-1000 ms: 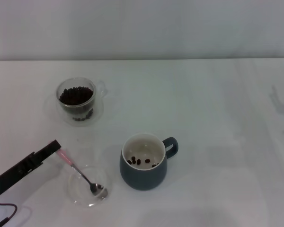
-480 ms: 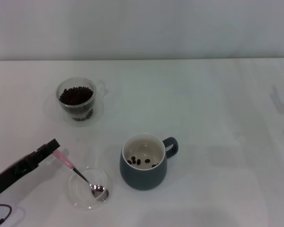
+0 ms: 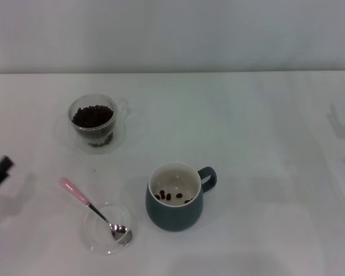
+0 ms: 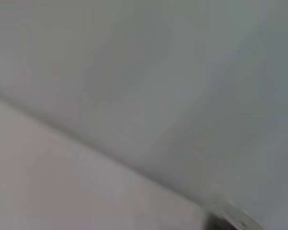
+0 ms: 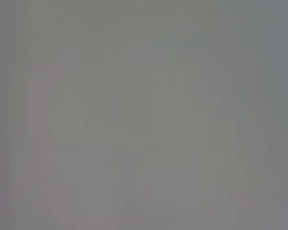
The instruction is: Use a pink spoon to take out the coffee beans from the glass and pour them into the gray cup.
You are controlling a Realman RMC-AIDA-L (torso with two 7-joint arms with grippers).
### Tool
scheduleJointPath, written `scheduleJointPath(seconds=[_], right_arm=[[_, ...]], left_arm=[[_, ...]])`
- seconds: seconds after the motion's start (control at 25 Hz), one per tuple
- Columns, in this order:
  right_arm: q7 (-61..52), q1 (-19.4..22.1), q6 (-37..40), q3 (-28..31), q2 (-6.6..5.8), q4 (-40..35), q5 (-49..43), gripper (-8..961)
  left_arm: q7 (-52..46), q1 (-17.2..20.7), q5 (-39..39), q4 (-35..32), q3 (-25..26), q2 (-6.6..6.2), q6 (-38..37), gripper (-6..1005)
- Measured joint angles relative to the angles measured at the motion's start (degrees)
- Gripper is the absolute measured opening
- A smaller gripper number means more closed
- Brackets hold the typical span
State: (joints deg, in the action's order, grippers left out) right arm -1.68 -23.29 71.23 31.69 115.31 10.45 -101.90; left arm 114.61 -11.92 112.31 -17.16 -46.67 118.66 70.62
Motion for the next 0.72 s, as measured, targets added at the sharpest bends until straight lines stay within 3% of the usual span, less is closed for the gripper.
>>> scheduleJointPath(seconds=[0.04, 0.4, 0.52, 0.72], right_arm=[[0.00, 0.03, -0.02, -0.03, 0.00, 0.27, 0.01, 857], [-2.45, 0.89, -0.34, -1.07, 0.00, 1.42, -0.44, 857], [-2.46, 1.14, -0.62, -1.84, 0.00, 1.42, -0.46, 857], [-2.55, 1.42, -2.49, -2.14, 0.00, 1.81, -0.37, 857]], left_arm=[[4.28, 0.52, 2.86, -0.01, 0.00, 0.20, 0.00, 815], [44.97, -0.69, 31.59, 7.58, 0.00, 0.71, 0.49, 850], [48.24, -1.77, 38.53, 9.11, -0.04, 0.70, 1.81, 850], [47.93, -1.84, 39.26, 9.36, -0.39, 0.64, 4.14, 849]])
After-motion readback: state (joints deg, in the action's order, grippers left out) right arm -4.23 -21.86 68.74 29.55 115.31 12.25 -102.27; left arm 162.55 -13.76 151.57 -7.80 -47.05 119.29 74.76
